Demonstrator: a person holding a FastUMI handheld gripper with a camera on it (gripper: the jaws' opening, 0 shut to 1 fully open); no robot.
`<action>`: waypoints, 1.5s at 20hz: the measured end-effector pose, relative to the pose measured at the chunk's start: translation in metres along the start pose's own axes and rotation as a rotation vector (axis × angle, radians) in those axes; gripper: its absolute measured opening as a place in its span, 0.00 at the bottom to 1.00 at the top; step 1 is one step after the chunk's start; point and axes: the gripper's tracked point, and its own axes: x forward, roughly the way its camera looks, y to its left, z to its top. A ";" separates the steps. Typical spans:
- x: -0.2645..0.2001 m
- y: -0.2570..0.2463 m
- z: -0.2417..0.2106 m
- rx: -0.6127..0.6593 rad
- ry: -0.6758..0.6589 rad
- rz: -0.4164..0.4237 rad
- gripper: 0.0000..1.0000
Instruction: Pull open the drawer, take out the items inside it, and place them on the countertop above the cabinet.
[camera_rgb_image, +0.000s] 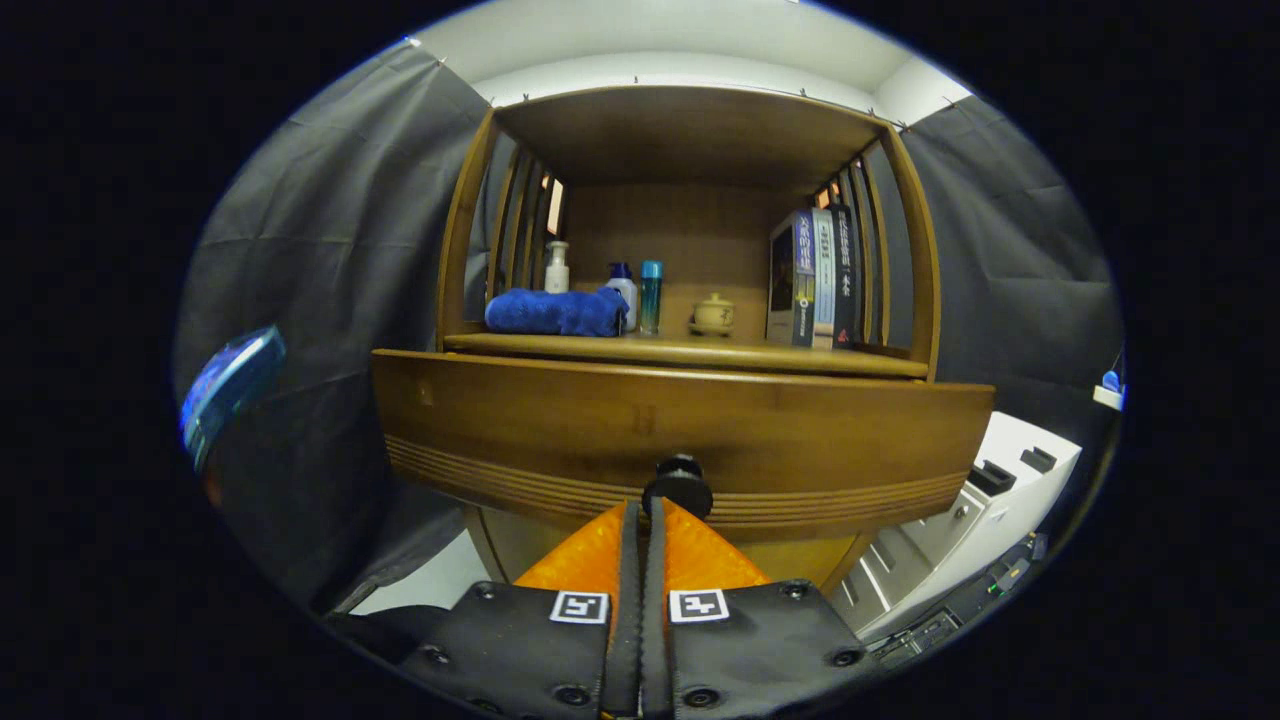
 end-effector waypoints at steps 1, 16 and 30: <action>-0.001 0.000 0.004 0.011 -0.008 0.000 0.18; 0.049 -0.018 0.001 0.081 0.015 -0.036 0.46; -0.016 -0.003 -0.017 0.079 0.082 -0.013 0.34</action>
